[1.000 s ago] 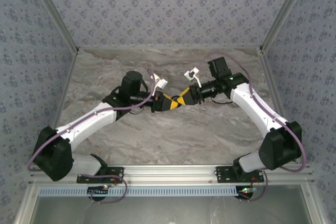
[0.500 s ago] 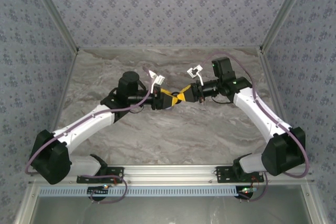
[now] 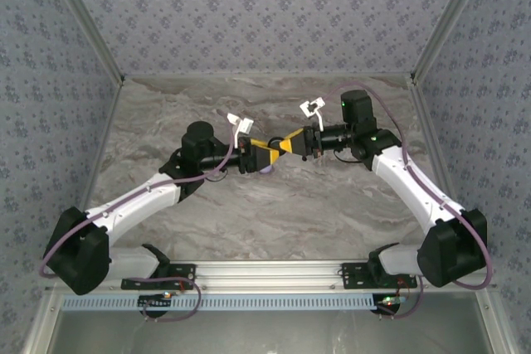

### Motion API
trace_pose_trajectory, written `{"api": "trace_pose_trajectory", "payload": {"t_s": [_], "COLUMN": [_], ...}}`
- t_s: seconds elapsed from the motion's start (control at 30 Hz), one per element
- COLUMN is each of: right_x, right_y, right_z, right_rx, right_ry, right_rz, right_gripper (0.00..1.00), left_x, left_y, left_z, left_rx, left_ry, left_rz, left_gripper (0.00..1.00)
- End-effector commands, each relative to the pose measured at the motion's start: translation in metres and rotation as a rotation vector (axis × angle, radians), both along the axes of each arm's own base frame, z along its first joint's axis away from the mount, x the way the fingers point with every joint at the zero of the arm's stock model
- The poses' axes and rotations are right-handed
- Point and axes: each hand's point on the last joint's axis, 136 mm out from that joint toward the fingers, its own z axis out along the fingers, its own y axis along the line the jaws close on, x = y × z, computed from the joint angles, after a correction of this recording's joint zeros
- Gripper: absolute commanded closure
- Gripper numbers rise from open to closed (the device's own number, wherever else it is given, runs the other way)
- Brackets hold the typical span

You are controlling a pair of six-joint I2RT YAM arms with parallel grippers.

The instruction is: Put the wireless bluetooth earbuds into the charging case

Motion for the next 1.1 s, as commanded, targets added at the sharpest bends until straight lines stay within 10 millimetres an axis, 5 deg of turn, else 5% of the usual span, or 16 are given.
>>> {"api": "trace_pose_trajectory", "payload": {"t_s": [0.0, 0.47, 1.07], "right_x": [-0.002, -0.006, -0.006], "right_y": [0.0, 0.002, 0.0], "right_z": [0.01, 0.009, 0.01], "right_rx": [0.022, 0.023, 0.019], "right_ry": [-0.018, -0.021, -0.028], "right_rz": [-0.01, 0.0, -0.012], "right_gripper": [0.81, 0.81, 0.81], "left_x": [-0.002, -0.002, 0.002], "left_y": [0.001, -0.003, -0.007], "left_z": [0.025, 0.026, 0.016], "left_rx": [-0.067, -0.075, -0.054], "left_ry": [-0.06, -0.058, -0.032], "left_rz": [0.003, -0.001, 0.003], "left_gripper": [0.46, 0.61, 0.56]}}
